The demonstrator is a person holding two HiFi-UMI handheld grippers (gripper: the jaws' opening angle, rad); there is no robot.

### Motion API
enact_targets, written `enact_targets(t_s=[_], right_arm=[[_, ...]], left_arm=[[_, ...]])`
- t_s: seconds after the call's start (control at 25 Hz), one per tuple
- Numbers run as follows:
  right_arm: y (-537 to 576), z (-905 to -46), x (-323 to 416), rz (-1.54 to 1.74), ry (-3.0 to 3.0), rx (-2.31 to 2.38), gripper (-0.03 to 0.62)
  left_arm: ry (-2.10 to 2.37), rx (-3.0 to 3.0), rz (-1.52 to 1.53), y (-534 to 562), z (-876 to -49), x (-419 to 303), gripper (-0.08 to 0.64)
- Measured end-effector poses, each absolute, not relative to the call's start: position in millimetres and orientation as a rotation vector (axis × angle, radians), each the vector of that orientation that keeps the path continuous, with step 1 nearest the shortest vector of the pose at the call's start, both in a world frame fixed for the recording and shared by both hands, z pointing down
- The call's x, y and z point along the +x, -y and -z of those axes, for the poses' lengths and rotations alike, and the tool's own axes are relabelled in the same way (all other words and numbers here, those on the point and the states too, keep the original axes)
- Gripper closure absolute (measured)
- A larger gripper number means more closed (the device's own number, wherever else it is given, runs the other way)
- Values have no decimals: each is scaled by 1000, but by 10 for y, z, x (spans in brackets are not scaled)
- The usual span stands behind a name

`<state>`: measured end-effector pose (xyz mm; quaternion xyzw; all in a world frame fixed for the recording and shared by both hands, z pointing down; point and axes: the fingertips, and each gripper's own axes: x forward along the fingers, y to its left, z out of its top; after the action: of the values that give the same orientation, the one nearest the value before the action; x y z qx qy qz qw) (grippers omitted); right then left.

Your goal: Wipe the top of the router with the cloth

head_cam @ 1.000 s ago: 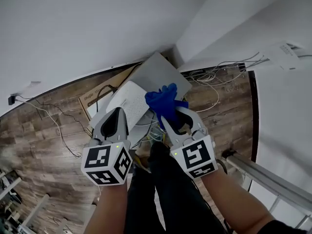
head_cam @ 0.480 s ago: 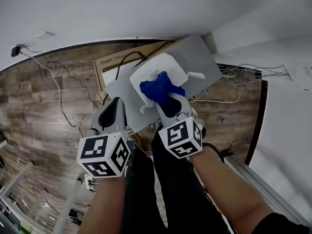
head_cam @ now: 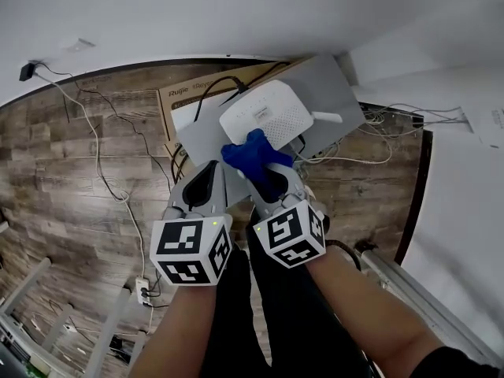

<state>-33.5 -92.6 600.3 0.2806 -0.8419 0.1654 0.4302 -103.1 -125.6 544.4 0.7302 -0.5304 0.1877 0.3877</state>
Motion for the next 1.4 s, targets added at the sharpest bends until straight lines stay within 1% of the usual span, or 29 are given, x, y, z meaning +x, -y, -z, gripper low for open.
enact_targets(t_s=[0.2,0.48,0.68,0.8,0.88,1.0,1.2,1.4], right_arm=[[916,-5700,-359,-474,2145,789,466],[847,-5113,-386,-460,2218,872,466],[700,-4430,-732,-451,2345,863,466],[526,-4290,-1019,-499,2392,818,466],[418,-4413,-1170,-507,2398,780,466],[275,-4844,-1246,-559,2345,771,466],[263,-5615,-1152,-589,2236,760,466],[420,-6072,-983,-561,2181,732,466]], left_arm=[[1330,1903,-487,1264,-5336,-1021,558],[1336,1956,-476,1248,-5041,-1054,558],[1366,1972,-470,1136,-4770,-1268,558],[1400,1945,-472,994,-4714,-1513,558],[1425,1902,-474,864,-4781,-1693,558],[1429,1854,-485,637,-5003,-1810,558],[1384,1807,-484,472,-5496,-1663,558],[1402,1753,-438,608,-5860,-1517,558]])
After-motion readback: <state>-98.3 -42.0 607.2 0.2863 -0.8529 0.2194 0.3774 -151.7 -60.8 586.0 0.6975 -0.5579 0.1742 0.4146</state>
